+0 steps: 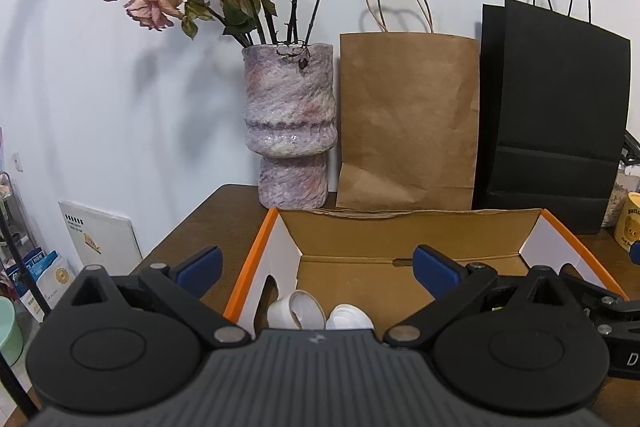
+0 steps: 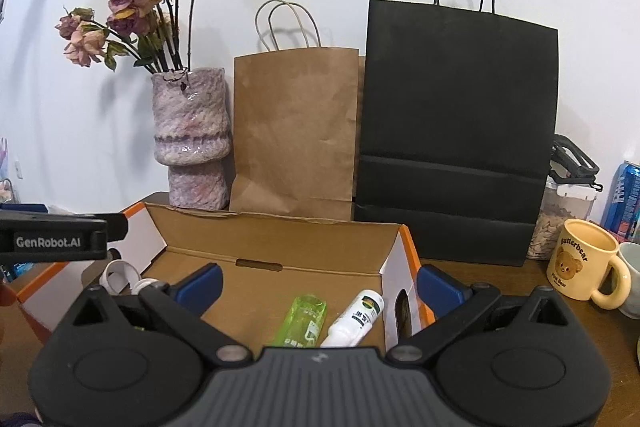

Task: Organize rigid objects
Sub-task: 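Release the white spray bottle and white cap into the box with both tools, then withdraw both tools from the box toward the remaining caps and plastic box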

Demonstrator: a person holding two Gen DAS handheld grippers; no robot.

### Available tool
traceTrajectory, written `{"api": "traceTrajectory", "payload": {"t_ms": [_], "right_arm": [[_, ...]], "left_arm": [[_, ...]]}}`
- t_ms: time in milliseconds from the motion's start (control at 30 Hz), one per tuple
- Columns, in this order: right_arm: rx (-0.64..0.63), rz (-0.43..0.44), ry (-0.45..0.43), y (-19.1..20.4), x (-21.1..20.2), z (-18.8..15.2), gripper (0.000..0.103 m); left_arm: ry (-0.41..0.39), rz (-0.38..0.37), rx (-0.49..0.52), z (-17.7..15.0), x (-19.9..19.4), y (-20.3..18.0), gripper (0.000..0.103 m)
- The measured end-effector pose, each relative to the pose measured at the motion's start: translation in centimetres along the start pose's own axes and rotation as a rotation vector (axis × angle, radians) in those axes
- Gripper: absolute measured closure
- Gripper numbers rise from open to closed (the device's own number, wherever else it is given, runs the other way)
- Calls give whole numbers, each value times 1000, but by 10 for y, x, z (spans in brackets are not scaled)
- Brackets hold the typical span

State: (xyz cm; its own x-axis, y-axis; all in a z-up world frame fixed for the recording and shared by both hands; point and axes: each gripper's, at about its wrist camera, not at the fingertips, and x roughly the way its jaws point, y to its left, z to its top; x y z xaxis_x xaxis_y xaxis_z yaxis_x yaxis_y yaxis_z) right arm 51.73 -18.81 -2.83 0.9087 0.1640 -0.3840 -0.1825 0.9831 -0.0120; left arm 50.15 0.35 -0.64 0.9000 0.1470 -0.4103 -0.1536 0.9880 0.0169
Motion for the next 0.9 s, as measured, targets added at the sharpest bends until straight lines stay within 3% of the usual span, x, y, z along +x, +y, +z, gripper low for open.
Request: {"api": "traceTrajectory", "payload": {"t_ms": [900], "right_arm": [[13,7,5,20,-86,-31,0]], "left_arm": [[-2,-16,-24,-25,-82,22,0]]}}
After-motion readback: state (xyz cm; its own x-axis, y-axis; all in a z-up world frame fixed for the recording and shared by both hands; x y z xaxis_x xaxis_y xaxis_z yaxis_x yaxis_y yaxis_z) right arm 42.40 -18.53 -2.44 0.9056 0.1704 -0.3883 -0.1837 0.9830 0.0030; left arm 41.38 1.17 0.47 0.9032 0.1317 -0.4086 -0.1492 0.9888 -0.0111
